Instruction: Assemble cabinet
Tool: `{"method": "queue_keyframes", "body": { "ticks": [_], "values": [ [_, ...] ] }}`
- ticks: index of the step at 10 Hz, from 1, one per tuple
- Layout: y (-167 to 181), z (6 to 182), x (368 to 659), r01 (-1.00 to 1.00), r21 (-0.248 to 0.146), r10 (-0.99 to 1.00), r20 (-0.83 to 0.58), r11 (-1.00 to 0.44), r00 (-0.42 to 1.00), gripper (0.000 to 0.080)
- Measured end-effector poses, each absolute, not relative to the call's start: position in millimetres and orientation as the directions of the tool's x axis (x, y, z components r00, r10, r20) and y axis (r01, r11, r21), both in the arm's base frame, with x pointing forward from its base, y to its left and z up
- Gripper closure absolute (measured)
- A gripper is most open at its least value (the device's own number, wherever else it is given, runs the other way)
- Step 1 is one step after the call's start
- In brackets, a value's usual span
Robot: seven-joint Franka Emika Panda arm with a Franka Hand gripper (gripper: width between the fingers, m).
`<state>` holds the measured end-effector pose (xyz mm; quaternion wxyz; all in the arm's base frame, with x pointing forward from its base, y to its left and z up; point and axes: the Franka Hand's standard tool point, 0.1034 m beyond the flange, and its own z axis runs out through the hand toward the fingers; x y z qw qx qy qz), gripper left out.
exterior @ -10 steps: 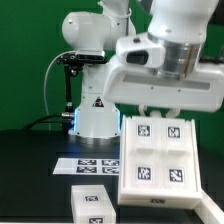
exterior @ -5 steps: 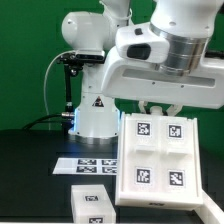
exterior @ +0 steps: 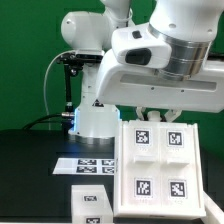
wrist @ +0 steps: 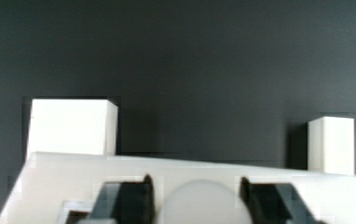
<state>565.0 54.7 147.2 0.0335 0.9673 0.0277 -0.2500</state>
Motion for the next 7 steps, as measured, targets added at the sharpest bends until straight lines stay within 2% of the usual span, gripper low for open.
{"method": "queue_keyframes", "body": {
  "ticks": [2,5,7],
  "values": [
    [67.3,161.3,562.0,0.047,0.076,-0.004,-0.564,-0.996,0.826,0.0577],
    [66.2,158.3,563.9,0.037,0.083,-0.016,-0.563,-0.996,0.827,0.0577],
    [69.7,150.8,572.8,0.118,0.034,0.078,-0.568,-0.992,0.819,0.0577]
  ]
}}
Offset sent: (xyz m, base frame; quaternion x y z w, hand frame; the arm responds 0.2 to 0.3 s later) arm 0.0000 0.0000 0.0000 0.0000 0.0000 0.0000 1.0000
